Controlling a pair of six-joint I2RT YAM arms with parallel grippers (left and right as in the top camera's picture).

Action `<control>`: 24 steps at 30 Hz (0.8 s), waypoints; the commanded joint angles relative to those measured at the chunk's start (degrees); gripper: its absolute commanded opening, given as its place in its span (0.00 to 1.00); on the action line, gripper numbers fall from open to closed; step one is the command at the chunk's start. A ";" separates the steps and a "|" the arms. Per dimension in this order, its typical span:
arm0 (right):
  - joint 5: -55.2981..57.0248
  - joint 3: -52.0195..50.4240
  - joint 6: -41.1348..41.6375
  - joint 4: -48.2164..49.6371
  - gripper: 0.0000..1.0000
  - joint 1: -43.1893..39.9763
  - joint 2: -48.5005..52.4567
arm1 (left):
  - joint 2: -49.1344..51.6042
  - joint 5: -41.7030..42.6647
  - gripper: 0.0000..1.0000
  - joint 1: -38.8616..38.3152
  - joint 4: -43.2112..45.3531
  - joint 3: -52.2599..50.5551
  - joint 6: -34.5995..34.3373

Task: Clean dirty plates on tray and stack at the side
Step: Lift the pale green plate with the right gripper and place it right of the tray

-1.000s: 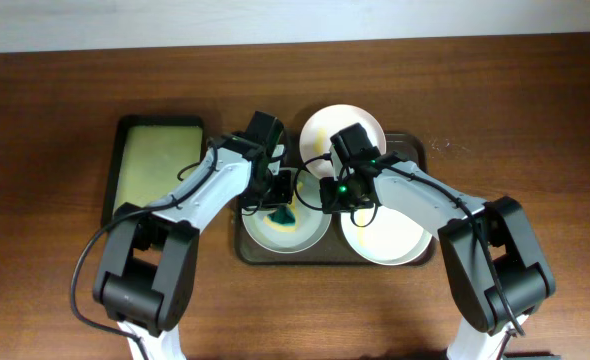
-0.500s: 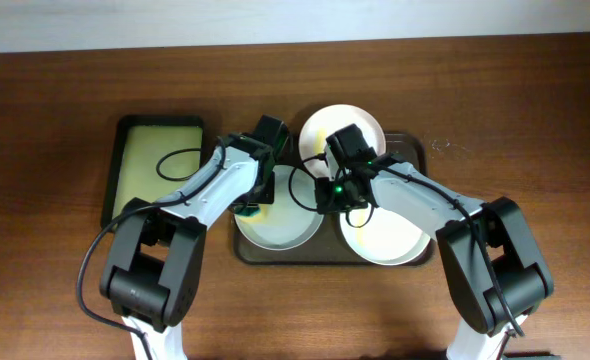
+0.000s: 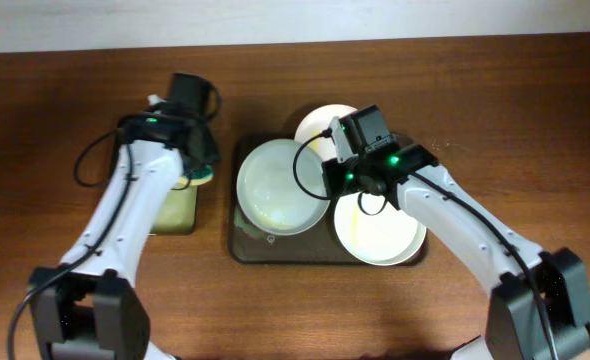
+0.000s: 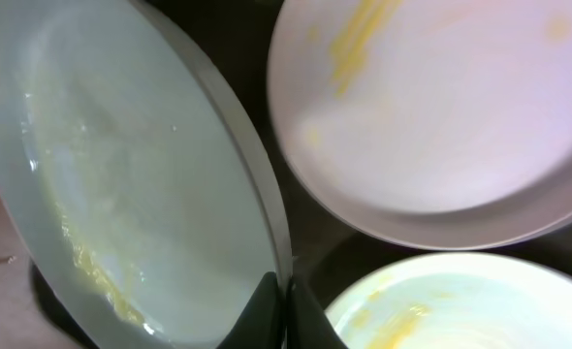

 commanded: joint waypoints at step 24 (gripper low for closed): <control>84.13 14.32 -48.26 12.55 0.04 37.09 -3.19 | 2.21 10.47 0.00 12.61 -0.66 0.39 8.76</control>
